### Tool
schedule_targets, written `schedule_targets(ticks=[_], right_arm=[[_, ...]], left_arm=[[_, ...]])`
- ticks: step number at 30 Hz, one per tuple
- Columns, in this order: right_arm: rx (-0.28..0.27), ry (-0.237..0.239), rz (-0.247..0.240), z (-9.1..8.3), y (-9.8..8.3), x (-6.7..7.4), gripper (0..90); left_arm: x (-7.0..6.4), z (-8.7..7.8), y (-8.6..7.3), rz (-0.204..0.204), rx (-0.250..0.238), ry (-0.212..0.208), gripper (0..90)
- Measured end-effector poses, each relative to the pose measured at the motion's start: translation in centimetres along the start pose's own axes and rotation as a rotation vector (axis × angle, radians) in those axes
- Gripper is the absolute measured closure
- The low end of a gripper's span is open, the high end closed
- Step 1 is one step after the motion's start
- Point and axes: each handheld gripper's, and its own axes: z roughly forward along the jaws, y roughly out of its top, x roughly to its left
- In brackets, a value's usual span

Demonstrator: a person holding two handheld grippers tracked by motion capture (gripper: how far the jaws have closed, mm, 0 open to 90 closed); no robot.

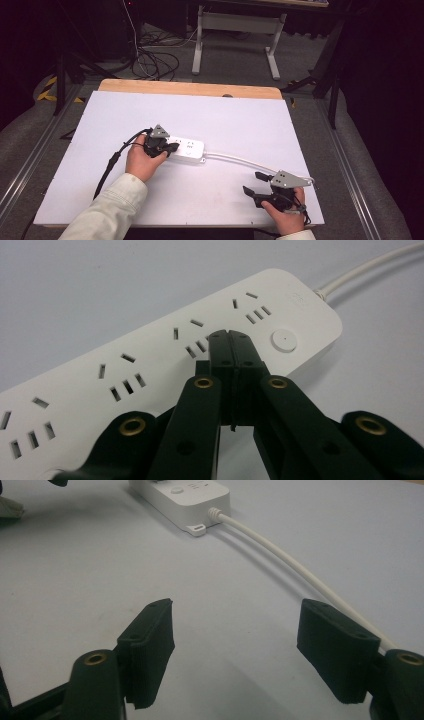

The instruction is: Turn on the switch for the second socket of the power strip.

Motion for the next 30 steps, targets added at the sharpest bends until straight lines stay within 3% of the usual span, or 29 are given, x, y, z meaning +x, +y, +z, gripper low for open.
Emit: schedule_targets(ticks=[5, 10, 20, 26, 30], right_arm=[[-0.001, 0.0, 0.002, 0.01, 0.0, 0.01, 31.3], [0.0, 0.001, 0.003, 0.03, -0.01, 0.03, 31.3], [0.001, 0.0, 0.002, 0.03, -0.02, 0.06, 31.3], [0.001, 0.001, 0.002, 0.06, -0.02, 0.06, 31.3], [0.001, 0.0, 0.002, 0.06, -0.02, 0.08, 31.2]], left_arm=[[-0.06, 0.04, 0.01, 0.015, 0.002, 0.013, 89.7], [0.0, 0.1, -0.15, -0.02, -0.001, 0.002, 89.8], [-0.11, 0.16, -0.27, -0.01, -0.006, 0.02, 89.8], [-0.19, 0.21, -0.2, -0.036, 0.002, 0.019, 89.9], [-0.34, 0.23, -0.23, -0.023, 0.001, 0.03, 89.9]])
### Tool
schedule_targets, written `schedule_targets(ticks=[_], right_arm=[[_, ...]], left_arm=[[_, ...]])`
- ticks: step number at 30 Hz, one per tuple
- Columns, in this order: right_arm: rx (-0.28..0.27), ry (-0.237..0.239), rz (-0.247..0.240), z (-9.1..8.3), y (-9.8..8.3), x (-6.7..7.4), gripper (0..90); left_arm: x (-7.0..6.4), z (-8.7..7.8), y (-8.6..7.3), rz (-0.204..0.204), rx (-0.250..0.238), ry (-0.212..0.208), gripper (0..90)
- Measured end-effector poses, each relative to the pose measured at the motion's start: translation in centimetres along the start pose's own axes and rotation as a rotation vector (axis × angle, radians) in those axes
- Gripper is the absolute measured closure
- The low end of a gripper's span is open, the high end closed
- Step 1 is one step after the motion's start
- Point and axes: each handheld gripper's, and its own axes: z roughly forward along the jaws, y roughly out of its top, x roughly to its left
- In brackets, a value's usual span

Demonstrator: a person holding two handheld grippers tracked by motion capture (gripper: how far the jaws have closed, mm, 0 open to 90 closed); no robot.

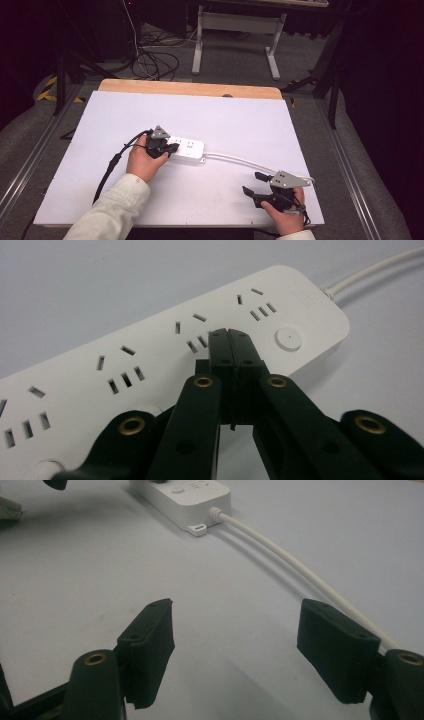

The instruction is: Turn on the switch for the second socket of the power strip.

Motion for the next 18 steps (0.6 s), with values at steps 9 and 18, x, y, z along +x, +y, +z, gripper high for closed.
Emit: schedule_targets(ticks=[9, 18], right_arm=[[0.001, -0.001, 0.0, -0.01, -0.02, -0.01, 31.3], [0.006, 0.002, 0.007, 0.09, -0.08, -0.08, 31.3]], left_arm=[[0.02, 0.02, 0.08, 0.006, 0.012, 0.006, 89.9], [-0.33, 0.03, 0.61, 0.035, 0.028, 0.014, 89.9]])
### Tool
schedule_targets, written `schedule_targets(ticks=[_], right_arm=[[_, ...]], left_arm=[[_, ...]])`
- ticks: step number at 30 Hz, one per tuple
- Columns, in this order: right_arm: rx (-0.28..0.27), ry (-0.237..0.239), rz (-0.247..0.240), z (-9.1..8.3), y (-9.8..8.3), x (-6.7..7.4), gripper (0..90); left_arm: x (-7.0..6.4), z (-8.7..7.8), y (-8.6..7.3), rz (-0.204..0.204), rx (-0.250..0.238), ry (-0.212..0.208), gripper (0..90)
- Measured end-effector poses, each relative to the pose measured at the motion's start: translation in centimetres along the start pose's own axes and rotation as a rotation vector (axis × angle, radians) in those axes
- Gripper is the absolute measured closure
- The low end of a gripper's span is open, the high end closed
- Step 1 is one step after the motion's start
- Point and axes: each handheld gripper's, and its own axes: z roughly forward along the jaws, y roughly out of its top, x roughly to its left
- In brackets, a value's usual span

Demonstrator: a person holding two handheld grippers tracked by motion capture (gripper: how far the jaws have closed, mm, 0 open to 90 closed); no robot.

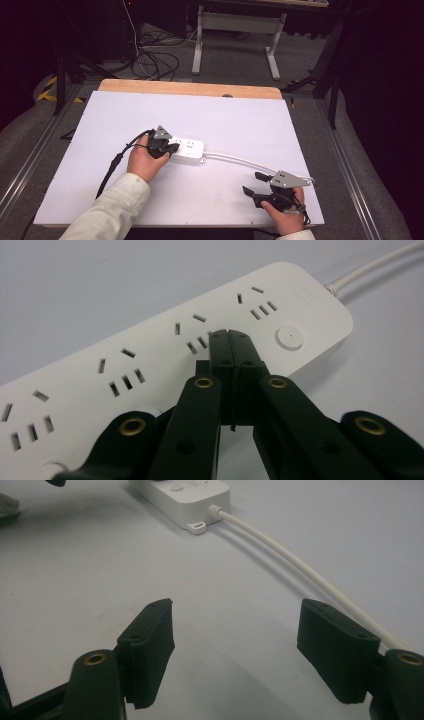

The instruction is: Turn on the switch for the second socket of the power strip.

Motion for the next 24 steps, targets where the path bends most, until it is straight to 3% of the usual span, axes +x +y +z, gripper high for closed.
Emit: schedule_targets(ticks=[3, 6, 11, 22, 24], right_arm=[[0.002, 0.001, 0.001, 0.1, 0.0, 0.0, 31.3], [0.002, 0.0, 0.004, 0.0, 0.0, -0.1, 31.3], [0.0, 0.001, -0.001, 0.0, 0.0, -0.1, 31.2], [-0.003, -0.001, 0.003, 0.0, -0.1, -0.1, 31.3], [-0.004, -0.001, 0.004, 0.0, -0.1, -0.2, 31.3]], left_arm=[[-0.1, -0.3, 0.6, 0.005, 0.011, -0.013, 89.8], [-0.5, -0.7, 1.0, -0.004, -0.043, -0.034, 89.8], [-1.1, -1.5, 1.6, 0.006, -0.067, -0.05, 89.8], [-1.8, -2.6, 2.4, 0.027, -0.09, -0.052, 89.8], [-1.8, -2.8, 2.4, 0.014, -0.101, -0.058, 89.8]])
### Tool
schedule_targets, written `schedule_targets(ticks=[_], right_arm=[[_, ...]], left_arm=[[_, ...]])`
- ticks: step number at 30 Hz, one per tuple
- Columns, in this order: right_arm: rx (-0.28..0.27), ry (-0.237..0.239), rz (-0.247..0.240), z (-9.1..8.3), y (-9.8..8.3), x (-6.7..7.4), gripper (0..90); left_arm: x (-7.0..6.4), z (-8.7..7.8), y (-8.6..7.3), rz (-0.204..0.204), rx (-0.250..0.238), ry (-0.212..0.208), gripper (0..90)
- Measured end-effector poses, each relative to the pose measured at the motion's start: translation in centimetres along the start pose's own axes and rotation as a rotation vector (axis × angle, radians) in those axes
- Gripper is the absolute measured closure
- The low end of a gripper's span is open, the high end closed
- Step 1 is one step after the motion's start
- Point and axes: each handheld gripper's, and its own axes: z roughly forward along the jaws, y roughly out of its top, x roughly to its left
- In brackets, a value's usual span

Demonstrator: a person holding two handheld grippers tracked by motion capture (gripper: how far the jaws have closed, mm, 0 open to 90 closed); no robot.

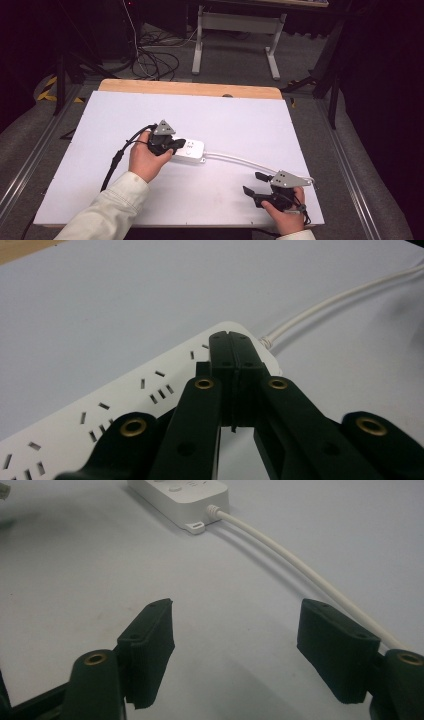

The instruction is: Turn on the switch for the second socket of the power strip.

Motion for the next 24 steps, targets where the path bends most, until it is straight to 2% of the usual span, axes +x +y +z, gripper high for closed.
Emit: schedule_targets(ticks=[4, 9, 14, 16, 17, 19, 24], right_arm=[[0.002, 0.003, 0.0, 0.1, 0.0, 0.0, 31.3], [0.004, 0.003, 0.001, 0.1, 0.0, 0.0, 31.3], [0.006, 0.004, -0.001, 0.1, 0.0, 0.0, 31.3], [0.003, 0.004, 0.001, 0.1, 0.0, 0.0, 31.3], [0.003, 0.004, 0.001, 0.1, 0.0, 0.0, 31.3], [0.003, 0.005, 0.003, 0.1, 0.0, 0.0, 31.2], [0.002, 0.005, 0.001, 0.1, 0.0, 0.1, 31.2]], left_arm=[[0.1, -0.4, 0.1, -0.007, -0.006, -0.002, 89.7], [0.2, -0.5, 0.1, 0.009, 0.0, 0.009, 89.7], [0.1, -0.9, 0.2, -0.005, -0.022, -0.001, 89.2], [0.0, -1.2, 0.3, -0.022, -0.042, 0.005, 73.5], [0.0, -1.3, 0.4, -0.033, -0.049, 0.009, 73.5], [-0.1, -1.7, 0.5, -0.04, -0.059, 0.017, 65.4], [-0.1, -2.8, 0.4, -0.011, -0.082, 0.041, 45.4]])
